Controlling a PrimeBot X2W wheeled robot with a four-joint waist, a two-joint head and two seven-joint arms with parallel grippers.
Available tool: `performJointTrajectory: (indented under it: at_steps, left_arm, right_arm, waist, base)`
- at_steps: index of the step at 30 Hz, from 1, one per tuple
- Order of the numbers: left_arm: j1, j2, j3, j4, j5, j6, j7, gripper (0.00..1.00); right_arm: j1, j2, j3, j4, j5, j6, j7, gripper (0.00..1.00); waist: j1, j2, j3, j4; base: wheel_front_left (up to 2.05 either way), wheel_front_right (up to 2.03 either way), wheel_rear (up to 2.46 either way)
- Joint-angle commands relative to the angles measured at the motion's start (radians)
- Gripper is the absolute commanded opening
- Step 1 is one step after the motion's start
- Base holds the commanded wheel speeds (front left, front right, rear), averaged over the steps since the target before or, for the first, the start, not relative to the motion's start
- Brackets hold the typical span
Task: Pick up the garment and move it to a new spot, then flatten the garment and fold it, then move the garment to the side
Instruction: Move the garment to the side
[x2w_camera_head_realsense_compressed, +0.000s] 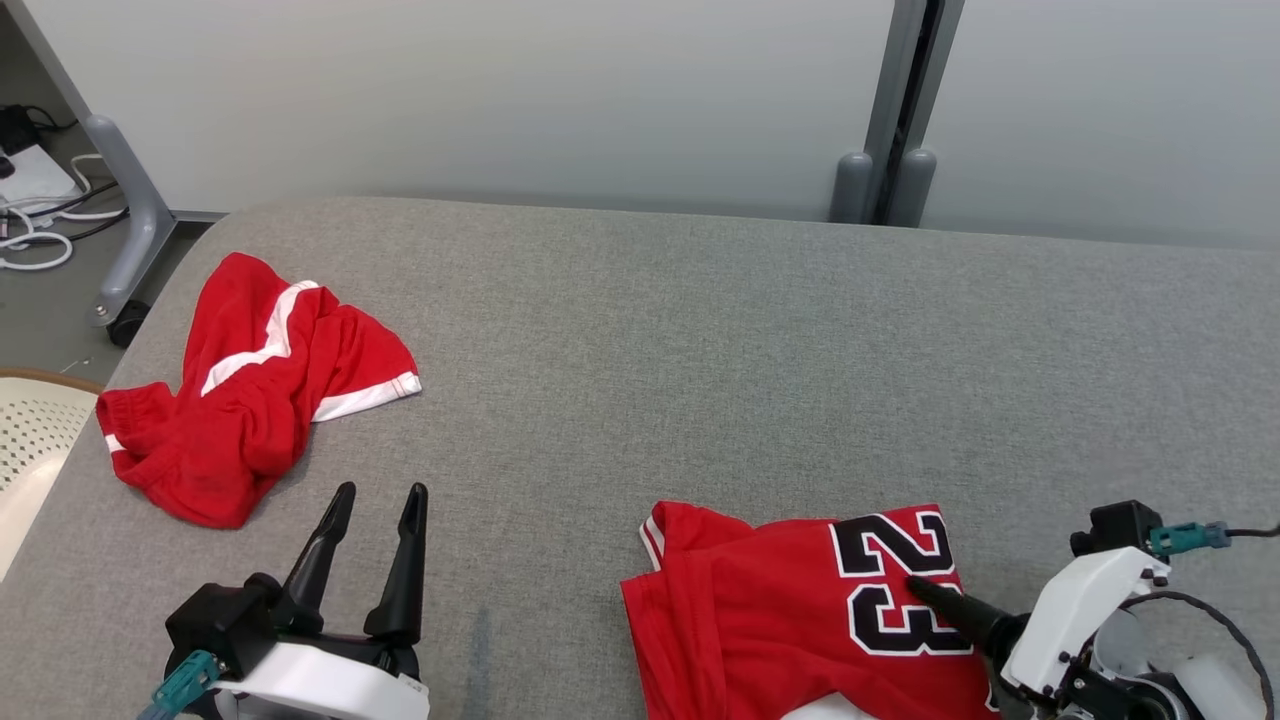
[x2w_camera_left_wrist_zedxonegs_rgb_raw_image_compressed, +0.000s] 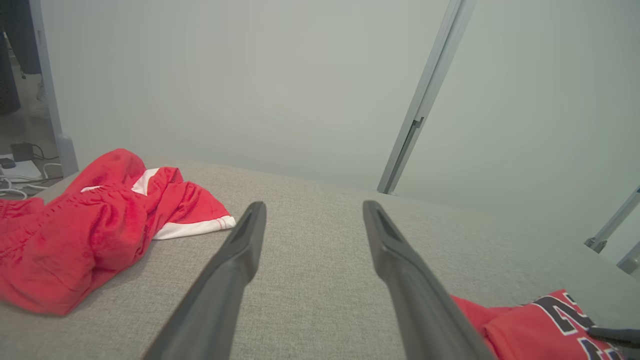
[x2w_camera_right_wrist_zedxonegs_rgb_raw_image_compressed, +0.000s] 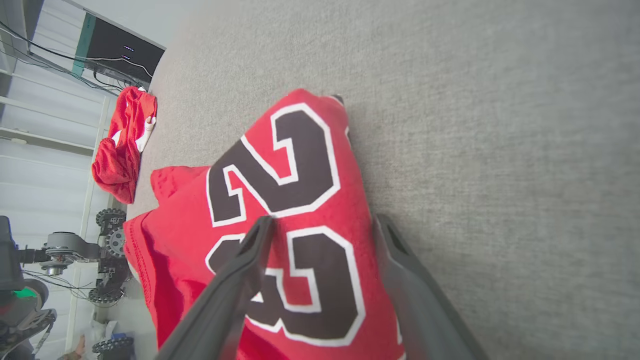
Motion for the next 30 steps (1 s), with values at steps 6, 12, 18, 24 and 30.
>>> performJointTrajectory:
  at_steps: [6, 12, 18, 24, 30]
  left_arm:
    - [-0.024, -0.002, -0.001, 0.004, -0.004, 0.002, -0.002, 1.0]
    - [-0.026, -0.003, 0.001, 0.006, -0.004, 0.0, -0.002, 1.0]
    - [-0.027, -0.006, 0.006, 0.006, -0.005, -0.001, -0.002, 1.0]
    - [-0.029, -0.006, 0.003, 0.008, 0.0, -0.004, -0.002, 1.0]
    - [-0.049, -0.008, -0.005, 0.008, 0.003, -0.008, -0.002, 1.0]
  right_arm:
    - [-0.022, 0.023, 0.004, 0.047, 0.065, 0.003, 0.08, 1.0]
    - [-0.025, 0.014, 0.014, 0.046, 0.079, 0.003, 0.101, 0.0]
    - [-0.049, -0.01, 0.032, -0.019, 0.067, 0.003, 0.054, 0.0]
    - [-0.129, -0.066, 0.108, -0.087, 0.011, 0.003, 0.033, 0.0]
    - [-0.303, -0.166, 0.269, -0.163, -0.073, 0.002, -0.034, 0.0]
  waist:
    - [0.0, 0.0, 0.006, 0.023]
    - [0.0, 0.0, 0.01, 0.039]
    - [0.0, 0.0, 0.009, 0.039]
    - [0.0, 0.0, 0.005, 0.02]
    - [0.0, 0.0, 0.014, -0.001]
  base:
    - [0.0, 0.0, 0.0]
    - [0.0, 0.0, 0.0]
    - [0.0, 0.0, 0.0]
    - [0.0, 0.0, 0.0]
    - [0.0, 0.0, 0.0]
